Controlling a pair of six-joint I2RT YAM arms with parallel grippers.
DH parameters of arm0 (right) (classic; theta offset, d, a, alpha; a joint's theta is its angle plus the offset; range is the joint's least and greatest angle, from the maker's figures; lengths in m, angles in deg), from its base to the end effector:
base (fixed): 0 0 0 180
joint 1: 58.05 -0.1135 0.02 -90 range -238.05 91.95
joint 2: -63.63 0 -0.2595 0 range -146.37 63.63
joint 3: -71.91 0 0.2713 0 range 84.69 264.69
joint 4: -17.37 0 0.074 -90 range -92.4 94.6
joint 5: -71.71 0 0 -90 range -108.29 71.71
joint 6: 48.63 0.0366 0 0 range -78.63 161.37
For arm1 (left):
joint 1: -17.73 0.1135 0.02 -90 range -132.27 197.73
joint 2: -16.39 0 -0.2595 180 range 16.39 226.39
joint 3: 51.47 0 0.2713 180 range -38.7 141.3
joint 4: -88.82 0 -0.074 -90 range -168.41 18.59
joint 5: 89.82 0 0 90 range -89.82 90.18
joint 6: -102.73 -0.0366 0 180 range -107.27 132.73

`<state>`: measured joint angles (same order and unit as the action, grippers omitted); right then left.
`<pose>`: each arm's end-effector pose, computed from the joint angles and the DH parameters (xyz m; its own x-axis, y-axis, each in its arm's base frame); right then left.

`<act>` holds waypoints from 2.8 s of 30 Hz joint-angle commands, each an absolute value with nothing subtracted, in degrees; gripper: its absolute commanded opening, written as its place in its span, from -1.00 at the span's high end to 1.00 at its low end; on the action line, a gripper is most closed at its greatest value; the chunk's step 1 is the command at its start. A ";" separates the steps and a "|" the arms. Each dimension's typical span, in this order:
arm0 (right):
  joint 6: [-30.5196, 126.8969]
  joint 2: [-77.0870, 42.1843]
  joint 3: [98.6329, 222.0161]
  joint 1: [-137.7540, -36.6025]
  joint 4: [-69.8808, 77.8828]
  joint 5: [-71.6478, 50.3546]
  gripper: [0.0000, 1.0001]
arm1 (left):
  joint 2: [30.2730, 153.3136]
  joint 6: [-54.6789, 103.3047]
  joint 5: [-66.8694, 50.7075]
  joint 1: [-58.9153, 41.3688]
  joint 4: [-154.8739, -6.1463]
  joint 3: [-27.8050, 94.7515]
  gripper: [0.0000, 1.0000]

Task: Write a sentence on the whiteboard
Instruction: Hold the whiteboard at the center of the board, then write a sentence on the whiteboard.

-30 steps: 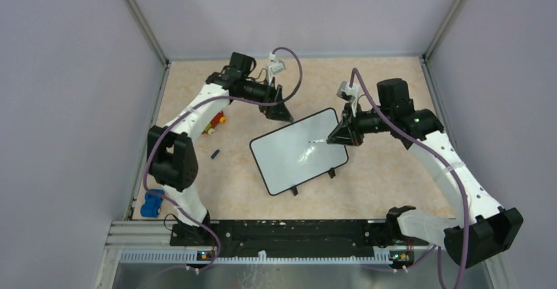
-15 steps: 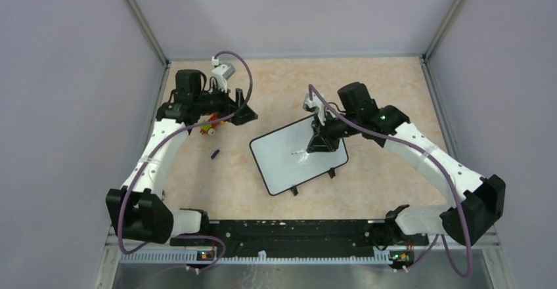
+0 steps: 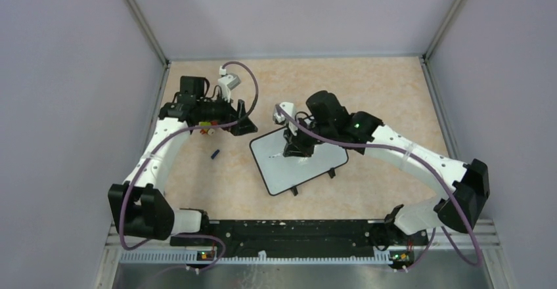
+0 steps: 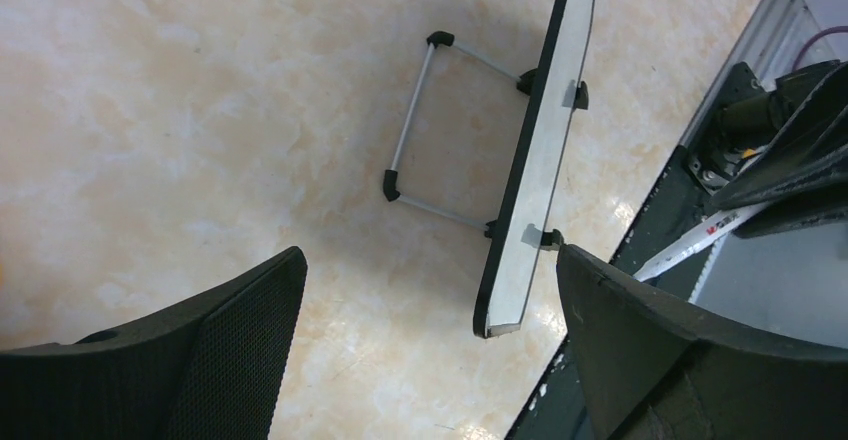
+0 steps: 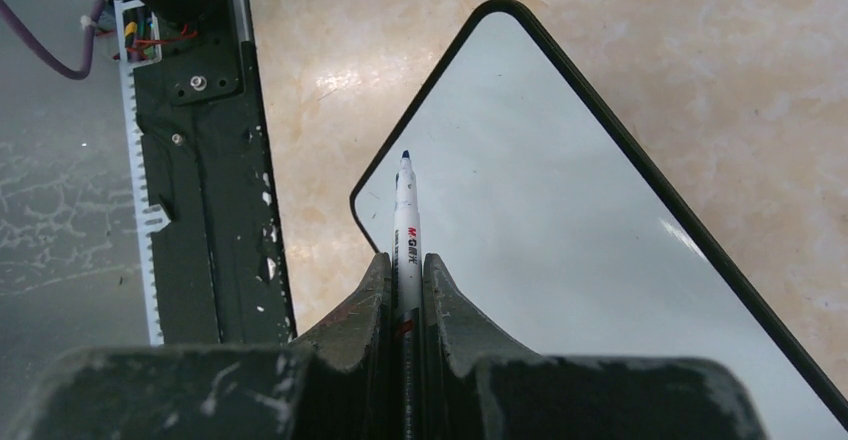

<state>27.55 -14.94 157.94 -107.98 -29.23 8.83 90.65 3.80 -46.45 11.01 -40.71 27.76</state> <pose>0.1934 0.2558 0.3358 -0.1775 -0.5413 -0.8219 -0.9795 0.1782 0.0941 0.2843 -0.0603 0.3161 -0.6087 0.1791 -0.7729 0.6892 0.6019 -0.4034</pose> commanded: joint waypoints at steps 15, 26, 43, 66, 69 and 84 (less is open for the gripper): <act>26.00 -18.73 161.09 -114.63 -16.92 -4.08 1.00 | 98.85 -0.18 -62.86 11.58 -38.55 29.83 -0.32; 25.13 -17.40 160.93 -114.70 -20.27 -0.44 1.00 | 103.29 -2.69 -64.94 8.20 -36.02 31.69 0.08; 25.38 -18.58 162.45 -114.68 -19.89 -2.02 1.00 | 109.98 -8.21 -64.56 2.33 -29.62 37.97 0.61; 24.82 -21.82 162.84 -114.70 -17.81 -3.84 1.00 | 112.26 -9.58 -64.40 1.21 -27.62 40.04 0.84; 24.93 -22.08 163.33 -114.67 -18.01 -3.49 1.00 | 112.30 -9.63 -64.44 1.25 -27.54 40.16 0.85; 25.11 -23.69 164.89 -114.65 -17.74 -4.28 1.00 | 112.73 -9.92 -64.50 1.13 -27.20 40.52 0.89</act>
<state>25.01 -23.44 161.64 -113.93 -20.18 -3.70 112.55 -8.11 -62.58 1.85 -27.53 38.86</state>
